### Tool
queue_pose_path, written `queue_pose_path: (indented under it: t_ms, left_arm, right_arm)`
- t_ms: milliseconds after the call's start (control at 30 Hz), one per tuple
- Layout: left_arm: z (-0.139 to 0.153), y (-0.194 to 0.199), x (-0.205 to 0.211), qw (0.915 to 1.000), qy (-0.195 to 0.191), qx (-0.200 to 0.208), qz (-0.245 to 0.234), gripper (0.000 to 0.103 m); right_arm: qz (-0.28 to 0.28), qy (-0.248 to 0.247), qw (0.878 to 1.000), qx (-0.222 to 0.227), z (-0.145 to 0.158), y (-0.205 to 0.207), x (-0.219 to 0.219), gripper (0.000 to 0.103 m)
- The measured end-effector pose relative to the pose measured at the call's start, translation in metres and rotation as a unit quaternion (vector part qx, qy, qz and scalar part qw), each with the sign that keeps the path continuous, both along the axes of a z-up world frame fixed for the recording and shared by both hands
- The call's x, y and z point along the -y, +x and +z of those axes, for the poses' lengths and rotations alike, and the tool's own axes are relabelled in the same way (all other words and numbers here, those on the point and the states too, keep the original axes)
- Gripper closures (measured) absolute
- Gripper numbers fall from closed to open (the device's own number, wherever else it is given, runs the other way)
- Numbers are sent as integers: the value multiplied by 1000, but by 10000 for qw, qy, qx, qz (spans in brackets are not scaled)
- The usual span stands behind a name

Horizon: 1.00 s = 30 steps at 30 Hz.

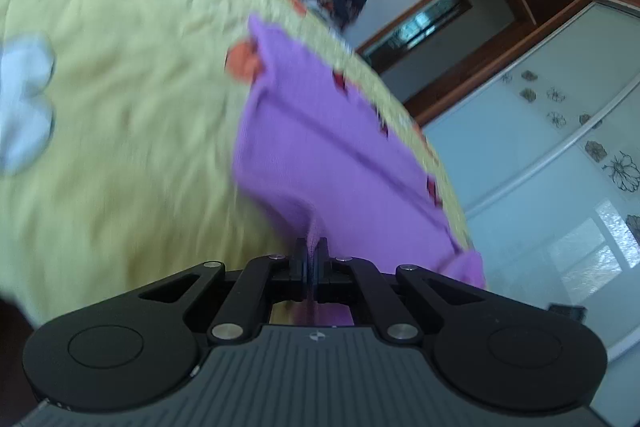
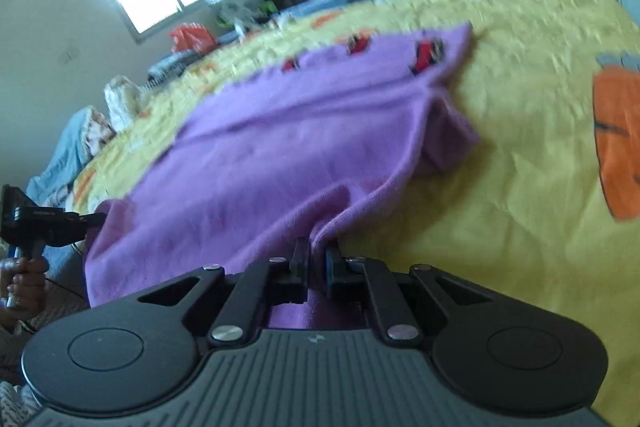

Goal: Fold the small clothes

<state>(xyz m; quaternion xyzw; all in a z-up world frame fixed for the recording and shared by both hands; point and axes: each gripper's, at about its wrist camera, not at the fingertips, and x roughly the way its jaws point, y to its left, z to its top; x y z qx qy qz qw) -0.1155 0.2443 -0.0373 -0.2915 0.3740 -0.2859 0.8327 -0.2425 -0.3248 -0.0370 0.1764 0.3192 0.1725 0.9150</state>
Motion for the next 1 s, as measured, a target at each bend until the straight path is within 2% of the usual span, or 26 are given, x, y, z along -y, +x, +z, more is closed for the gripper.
queue_pose_path:
  t_ms: [67,200,333,400,467,500,567,600,633,733,800,833,933,1000]
  left_arm:
    - [9,18,1,9999,-67,82,25,102]
    - [31,56,19,9991,150,386,-87,102]
    - [53,92,29,9976,187,674,0,102]
    - [53,105,30,9974,256,665,87,102]
    - [40,114,29,9986,307,426,112,102]
    - [31,115,27,9992,294,264,81,102]
    - [14,107,19,9996,255,36,125,101]
    - [6,101,14,9997,195,-48,104,97]
    - [-1,93,8,9998,101,-141,52,95]
    - [-13,62,-3,9996,-92,-204,-153,84]
    - [-19,45,-4,9989,-121,-322,-330,74]
    - [-22,38,-3,9982,-223,-339,-431,72]
    - [-24,30,0,9977,-310,-292,-524,67]
    - [-25,34,3,9964,-507,-372,-564,60]
  right_arm:
    - [-102,199,9995,218,6,4,4,96]
    - [-292,340,9981,414,16,21,12,96]
    - [-548,282,9964,585,28,33,19,96]
    - [-762,231,9952,576,29,38,28,96]
    - [-874,82,9959,230,20,46,38,95]
    - [-828,88,9965,84,12,50,42,94]
    - [-895,26,9957,-239,-1,51,47,71]
    - [-886,111,9957,-262,-6,47,49,54]
    - [-881,226,9956,-206,-9,40,51,45]
    - [-866,527,9947,-164,-12,22,57,43]
    - [-892,516,9945,-201,-13,14,57,43]
    - [-853,508,9949,-185,-13,12,56,43]
    - [-704,430,9964,-196,-12,9,49,43]
    - [-538,327,9978,-207,-11,10,38,43]
